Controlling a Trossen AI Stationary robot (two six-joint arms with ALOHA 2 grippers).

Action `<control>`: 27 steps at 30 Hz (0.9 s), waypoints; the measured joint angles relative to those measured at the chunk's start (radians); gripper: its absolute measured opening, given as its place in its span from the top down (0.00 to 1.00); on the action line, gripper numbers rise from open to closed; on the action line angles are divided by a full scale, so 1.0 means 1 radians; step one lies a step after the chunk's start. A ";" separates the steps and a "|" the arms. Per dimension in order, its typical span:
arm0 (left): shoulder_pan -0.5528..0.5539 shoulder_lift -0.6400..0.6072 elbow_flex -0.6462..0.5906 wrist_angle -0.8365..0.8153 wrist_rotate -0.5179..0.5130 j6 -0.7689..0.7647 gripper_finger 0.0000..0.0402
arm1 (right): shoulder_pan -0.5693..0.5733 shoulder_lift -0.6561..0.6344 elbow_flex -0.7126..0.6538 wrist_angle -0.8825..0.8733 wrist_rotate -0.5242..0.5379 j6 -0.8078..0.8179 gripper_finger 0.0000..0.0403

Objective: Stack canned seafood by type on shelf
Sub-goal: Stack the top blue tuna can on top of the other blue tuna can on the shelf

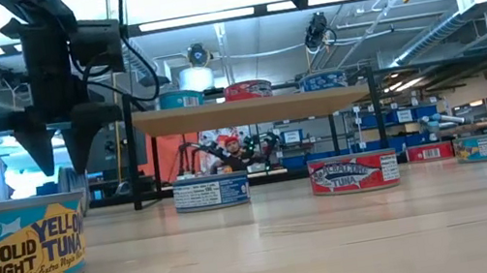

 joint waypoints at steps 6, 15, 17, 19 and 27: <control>0.000 -0.001 0.043 -0.008 -0.021 -0.003 0.31 | 0.000 0.000 0.000 0.005 0.000 0.000 0.96; 0.021 -0.002 0.063 -0.038 -0.102 -0.245 0.31 | 0.000 0.000 0.000 0.035 0.000 0.000 0.96; 0.020 -0.002 0.063 -0.065 -0.160 -0.304 0.31 | 0.000 0.000 0.000 0.043 -0.003 0.000 0.95; 0.021 -0.002 0.063 -0.087 -0.206 -0.355 0.31 | 0.000 0.000 0.000 0.047 -0.009 0.000 0.95; 0.016 -0.002 0.063 -0.079 -0.241 -0.472 0.31 | -0.001 0.000 0.000 0.073 -0.050 0.002 0.96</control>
